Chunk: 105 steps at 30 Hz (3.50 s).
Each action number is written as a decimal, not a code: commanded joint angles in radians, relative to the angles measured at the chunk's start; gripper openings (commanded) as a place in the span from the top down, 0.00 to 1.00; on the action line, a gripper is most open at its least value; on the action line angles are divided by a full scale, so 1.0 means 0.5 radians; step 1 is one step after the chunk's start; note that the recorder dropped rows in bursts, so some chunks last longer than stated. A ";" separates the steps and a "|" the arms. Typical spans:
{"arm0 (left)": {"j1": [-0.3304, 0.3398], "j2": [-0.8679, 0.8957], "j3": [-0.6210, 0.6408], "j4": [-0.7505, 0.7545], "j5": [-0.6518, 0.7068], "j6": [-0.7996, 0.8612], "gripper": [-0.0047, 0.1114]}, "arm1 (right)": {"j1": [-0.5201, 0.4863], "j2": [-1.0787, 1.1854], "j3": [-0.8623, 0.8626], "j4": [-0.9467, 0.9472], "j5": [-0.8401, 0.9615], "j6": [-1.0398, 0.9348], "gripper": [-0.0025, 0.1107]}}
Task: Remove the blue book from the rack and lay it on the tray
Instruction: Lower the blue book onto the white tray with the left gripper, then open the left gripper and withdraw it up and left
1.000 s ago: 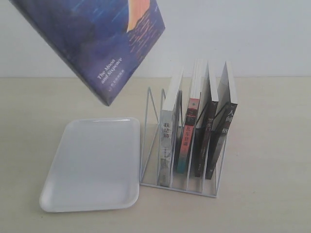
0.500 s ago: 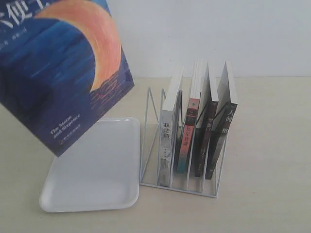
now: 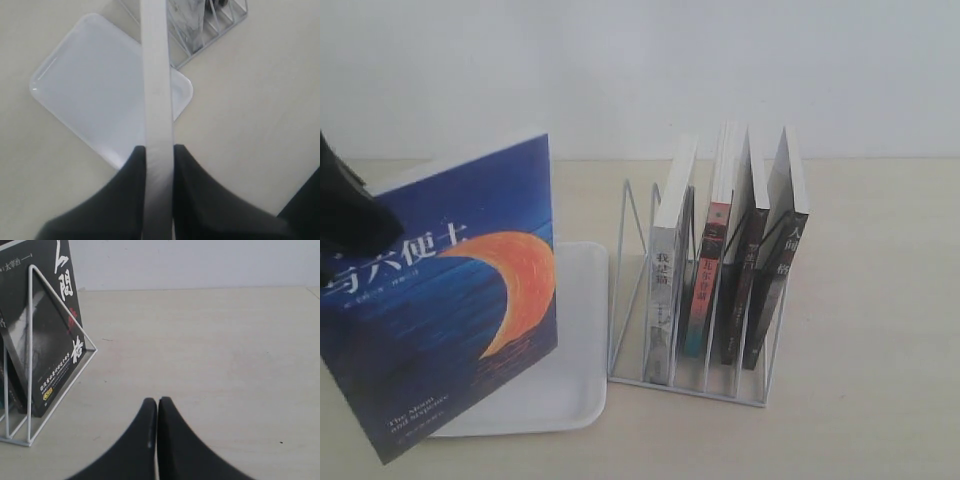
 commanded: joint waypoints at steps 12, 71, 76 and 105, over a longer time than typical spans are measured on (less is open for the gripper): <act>0.674 0.240 0.010 -0.610 -0.068 0.834 0.92 | -0.013 -0.009 -0.002 -0.016 -0.023 0.000 0.98; 1.543 1.308 -0.314 -1.433 -0.407 2.025 0.50 | -0.013 -0.009 -0.002 -0.004 -0.009 0.000 0.98; 1.543 1.236 -0.314 -1.464 -0.525 2.017 0.51 | -0.013 -0.009 -0.002 -0.004 -0.009 0.000 0.98; 1.783 -0.095 0.862 -2.596 -1.854 1.066 0.92 | -0.013 -0.009 -0.002 -0.019 -0.029 0.000 0.98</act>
